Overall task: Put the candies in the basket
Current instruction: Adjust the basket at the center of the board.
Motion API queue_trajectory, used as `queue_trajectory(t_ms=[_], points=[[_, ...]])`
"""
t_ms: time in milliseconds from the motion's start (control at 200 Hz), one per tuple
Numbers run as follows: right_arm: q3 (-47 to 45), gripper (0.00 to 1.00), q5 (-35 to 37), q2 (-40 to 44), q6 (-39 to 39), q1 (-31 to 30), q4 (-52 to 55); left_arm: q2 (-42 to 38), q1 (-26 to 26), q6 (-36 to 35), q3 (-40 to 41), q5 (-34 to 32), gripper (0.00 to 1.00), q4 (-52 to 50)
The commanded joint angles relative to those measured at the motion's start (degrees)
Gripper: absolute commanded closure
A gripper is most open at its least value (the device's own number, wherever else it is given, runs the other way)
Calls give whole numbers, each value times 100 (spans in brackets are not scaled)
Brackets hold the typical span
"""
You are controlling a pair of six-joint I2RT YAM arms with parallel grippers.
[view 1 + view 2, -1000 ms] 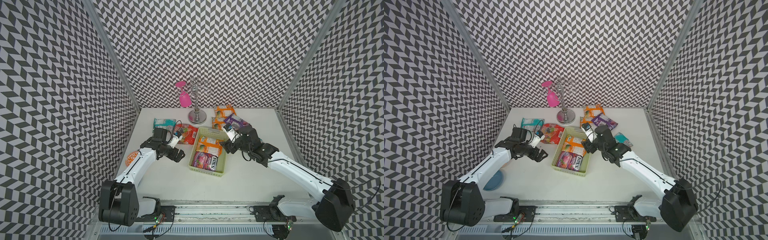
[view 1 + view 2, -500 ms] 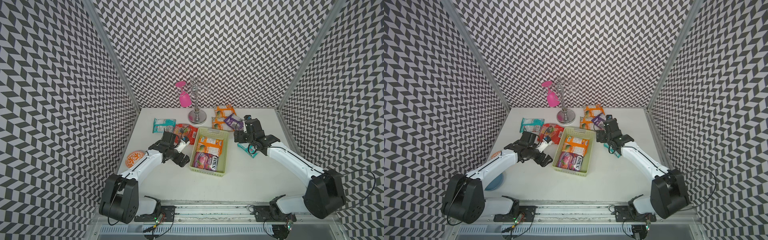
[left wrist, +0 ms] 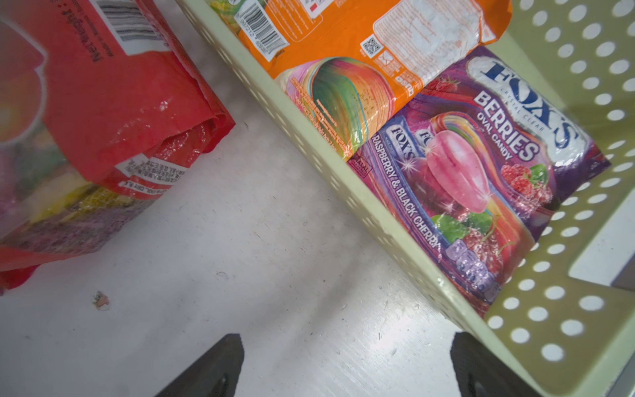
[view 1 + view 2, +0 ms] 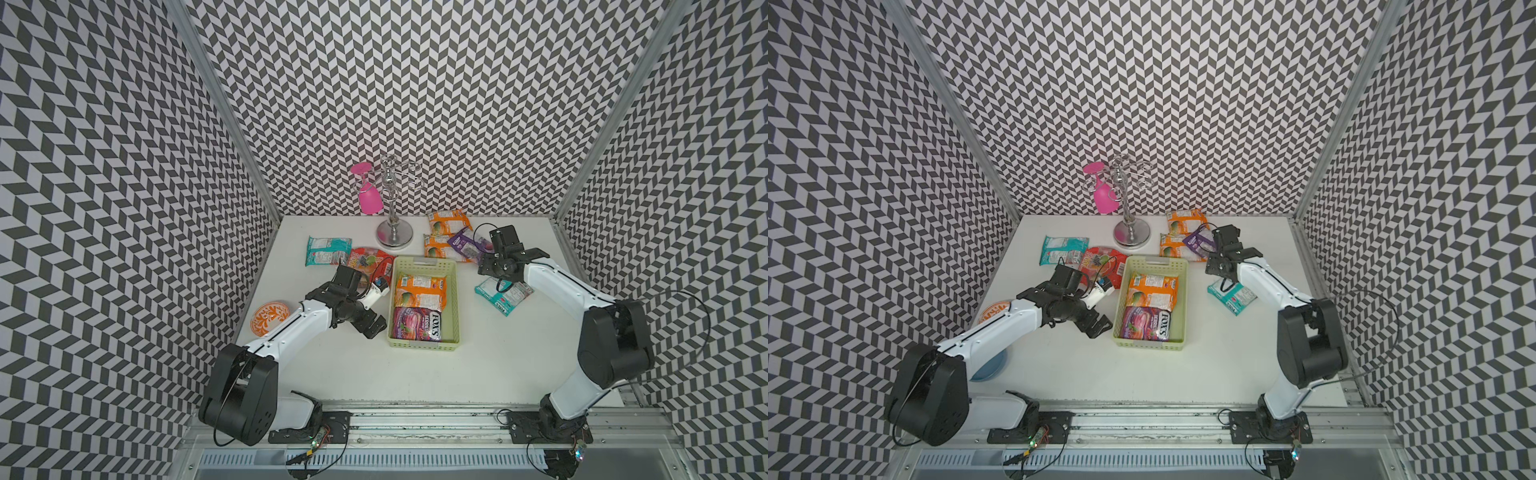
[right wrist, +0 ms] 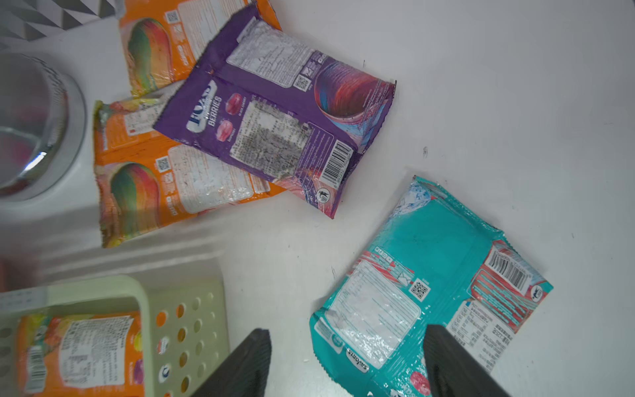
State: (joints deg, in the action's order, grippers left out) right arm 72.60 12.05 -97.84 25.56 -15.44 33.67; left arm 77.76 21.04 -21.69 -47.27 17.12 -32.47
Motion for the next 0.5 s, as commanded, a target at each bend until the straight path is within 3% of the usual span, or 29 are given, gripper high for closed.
queue_trajectory(t_ms=[0,496], points=[[268,31,28,-352,44,41,382,-179,29,-114,-98,-121,1,144],[967,36,515,-1330,42,32,797,-713,-407,-275,-682,-93,1,-160]])
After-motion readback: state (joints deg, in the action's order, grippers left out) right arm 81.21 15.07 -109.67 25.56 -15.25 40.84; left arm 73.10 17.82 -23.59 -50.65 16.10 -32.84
